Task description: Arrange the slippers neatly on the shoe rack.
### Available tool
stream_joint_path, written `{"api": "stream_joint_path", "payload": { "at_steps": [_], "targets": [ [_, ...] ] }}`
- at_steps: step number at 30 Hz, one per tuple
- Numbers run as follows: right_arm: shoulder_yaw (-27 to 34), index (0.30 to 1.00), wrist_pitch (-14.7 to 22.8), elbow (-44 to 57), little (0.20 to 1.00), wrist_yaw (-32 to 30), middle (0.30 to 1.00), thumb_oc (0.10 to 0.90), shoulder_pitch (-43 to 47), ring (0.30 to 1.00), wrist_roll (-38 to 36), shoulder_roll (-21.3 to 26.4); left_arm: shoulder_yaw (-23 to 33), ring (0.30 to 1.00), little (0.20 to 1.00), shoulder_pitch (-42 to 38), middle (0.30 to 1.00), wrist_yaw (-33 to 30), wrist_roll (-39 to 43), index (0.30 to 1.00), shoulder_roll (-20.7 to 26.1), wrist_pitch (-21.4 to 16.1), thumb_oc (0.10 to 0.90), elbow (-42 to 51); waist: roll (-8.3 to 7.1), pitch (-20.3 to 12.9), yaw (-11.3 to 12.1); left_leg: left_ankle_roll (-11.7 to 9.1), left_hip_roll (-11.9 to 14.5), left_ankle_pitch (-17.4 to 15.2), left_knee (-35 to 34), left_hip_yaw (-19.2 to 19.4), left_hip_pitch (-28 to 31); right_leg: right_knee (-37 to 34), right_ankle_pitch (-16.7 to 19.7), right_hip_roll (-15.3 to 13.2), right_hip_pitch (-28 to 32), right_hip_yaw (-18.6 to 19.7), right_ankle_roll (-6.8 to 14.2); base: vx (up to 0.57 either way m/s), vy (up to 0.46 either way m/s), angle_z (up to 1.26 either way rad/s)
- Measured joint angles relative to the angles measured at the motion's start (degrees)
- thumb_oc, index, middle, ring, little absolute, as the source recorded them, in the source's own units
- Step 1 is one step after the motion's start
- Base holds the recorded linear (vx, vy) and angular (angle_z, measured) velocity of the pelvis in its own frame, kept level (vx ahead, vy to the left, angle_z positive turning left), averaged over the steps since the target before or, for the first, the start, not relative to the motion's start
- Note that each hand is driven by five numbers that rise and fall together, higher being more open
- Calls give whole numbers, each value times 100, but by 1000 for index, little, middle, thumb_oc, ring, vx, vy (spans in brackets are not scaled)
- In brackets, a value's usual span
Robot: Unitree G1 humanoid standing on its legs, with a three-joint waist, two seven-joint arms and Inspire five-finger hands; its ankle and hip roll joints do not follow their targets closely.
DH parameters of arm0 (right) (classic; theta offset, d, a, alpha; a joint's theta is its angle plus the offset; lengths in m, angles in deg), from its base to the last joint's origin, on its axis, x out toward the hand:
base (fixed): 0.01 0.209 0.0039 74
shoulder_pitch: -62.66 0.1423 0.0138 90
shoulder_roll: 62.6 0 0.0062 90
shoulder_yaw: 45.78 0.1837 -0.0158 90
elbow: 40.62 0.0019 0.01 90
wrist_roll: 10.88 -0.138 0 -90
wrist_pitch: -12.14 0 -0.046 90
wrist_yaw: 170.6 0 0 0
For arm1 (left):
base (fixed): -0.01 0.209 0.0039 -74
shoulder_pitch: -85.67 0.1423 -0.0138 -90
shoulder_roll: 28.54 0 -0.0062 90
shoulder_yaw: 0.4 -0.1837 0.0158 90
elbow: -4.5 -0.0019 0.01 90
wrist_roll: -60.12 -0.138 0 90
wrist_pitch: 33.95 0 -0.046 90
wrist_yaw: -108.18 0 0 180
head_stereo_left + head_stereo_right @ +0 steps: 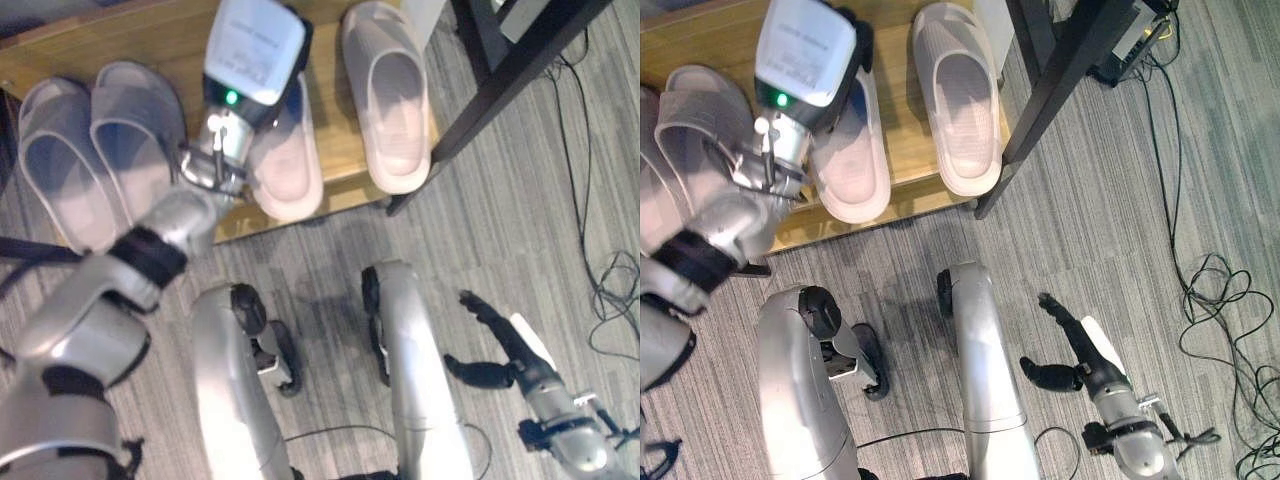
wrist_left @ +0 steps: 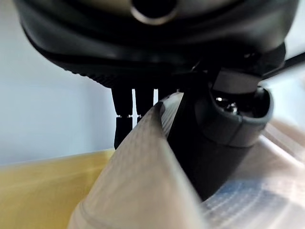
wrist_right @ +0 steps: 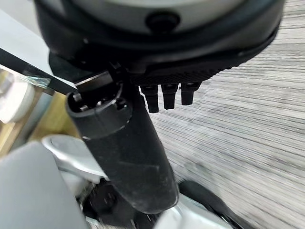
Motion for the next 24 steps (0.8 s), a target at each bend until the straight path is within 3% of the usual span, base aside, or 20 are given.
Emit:
{"api": "stream_joint_path", "payload": {
  "at_steps": [3, 4, 12, 24],
  "targets": [
    [-14, 900, 10, -5, 900, 68, 900, 800, -165, 900, -47, 0, -11, 300, 300, 6, 300, 6, 38, 300, -47, -6, 400, -12, -15, 2, -40, 6, 5, -3, -9, -20, -13, -29, 0, 0, -5, -16, 0, 0, 0, 0],
    [-30, 900, 10, -8, 900, 90, 900, 800, -189, 900, -122, -1, 14, 900, 900, 31, 900, 1, 201, 900, -54, -4, 800, 22, -17, 1, -56, 16, 9, -9, -13, -22, -21, -41, 0, 1, -9, -31, 0, 0, 0, 0],
    [-417, 900, -78, -234, 900, 103, 900, 800, 287, 900, -122, -12, 339, 900, 900, 103, 900, 408, 420, 900, -712, 72, 800, -82, -48, -5, -6, 23, -27, -9, -15, -26, -26, -37, -3, -18, 13, -37, 0, 0, -19, 1],
    [-1173, 900, -479, -576, 900, 87, 900, 800, 1436, 900, -66, -313, 554, 900, 900, 166, 900, 770, 461, 900, -969, 47, 800, 48, -48, -6, 71, -10, -281, 102, -89, 0, 11, 77, -131, -264, 121, -46, -82, -6, -36, 12]
  ]
}}
